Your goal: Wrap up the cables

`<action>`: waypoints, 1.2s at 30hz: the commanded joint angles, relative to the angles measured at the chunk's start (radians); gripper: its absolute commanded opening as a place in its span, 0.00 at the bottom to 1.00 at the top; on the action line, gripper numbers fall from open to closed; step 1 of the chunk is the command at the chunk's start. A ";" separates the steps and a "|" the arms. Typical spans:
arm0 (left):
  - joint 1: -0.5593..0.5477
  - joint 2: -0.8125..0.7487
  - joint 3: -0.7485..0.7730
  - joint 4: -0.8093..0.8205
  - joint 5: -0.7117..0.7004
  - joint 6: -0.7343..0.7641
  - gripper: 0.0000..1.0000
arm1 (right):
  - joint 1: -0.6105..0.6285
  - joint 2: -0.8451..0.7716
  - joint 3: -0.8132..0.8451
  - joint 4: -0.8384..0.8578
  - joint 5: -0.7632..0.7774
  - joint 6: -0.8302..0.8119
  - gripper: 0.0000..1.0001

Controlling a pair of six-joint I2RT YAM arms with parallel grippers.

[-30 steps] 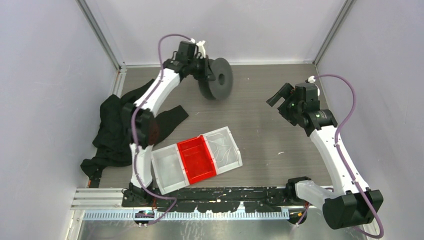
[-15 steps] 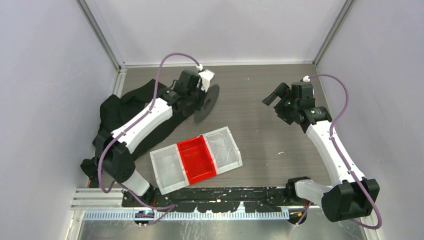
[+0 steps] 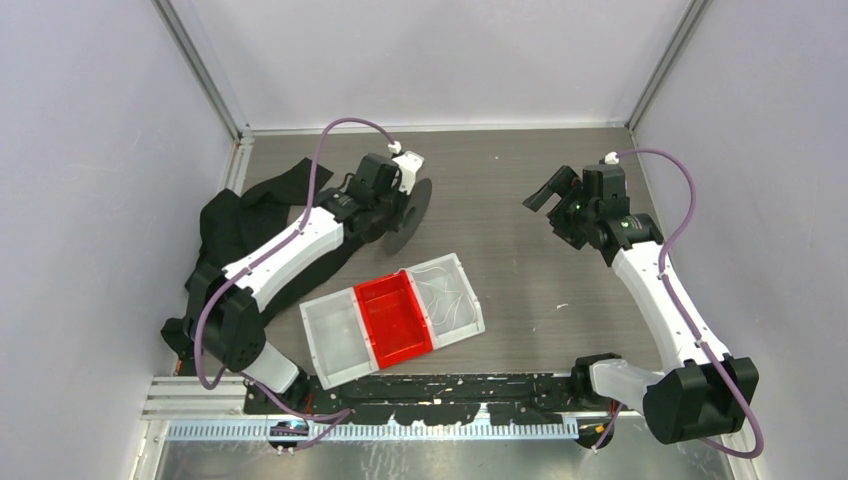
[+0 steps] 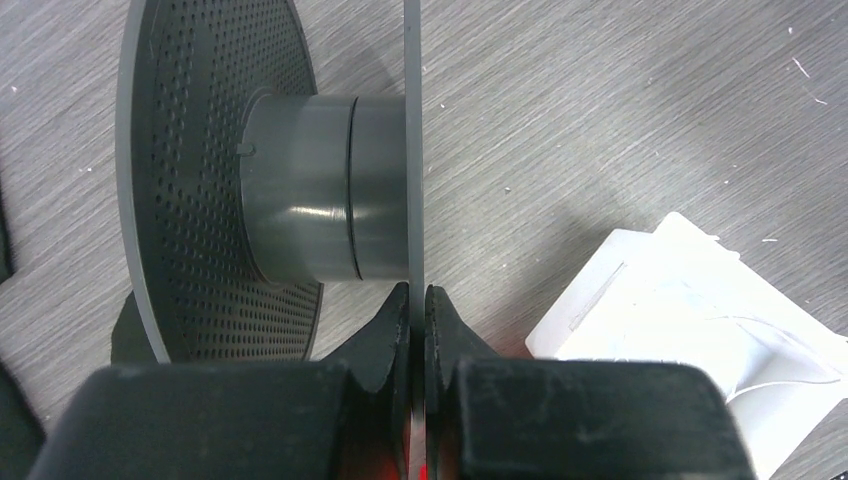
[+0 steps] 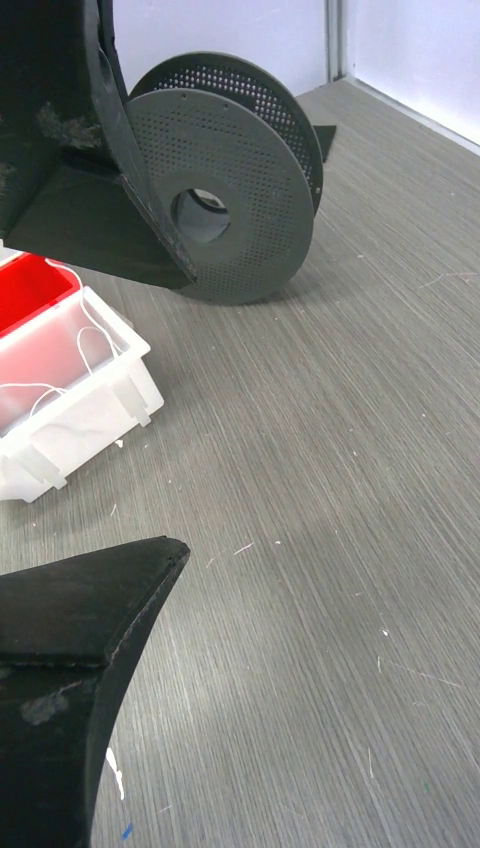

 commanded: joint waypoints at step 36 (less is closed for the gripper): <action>0.045 -0.145 0.479 -0.452 -0.027 -0.263 0.52 | 0.759 0.170 -0.029 0.192 -0.005 -0.640 0.67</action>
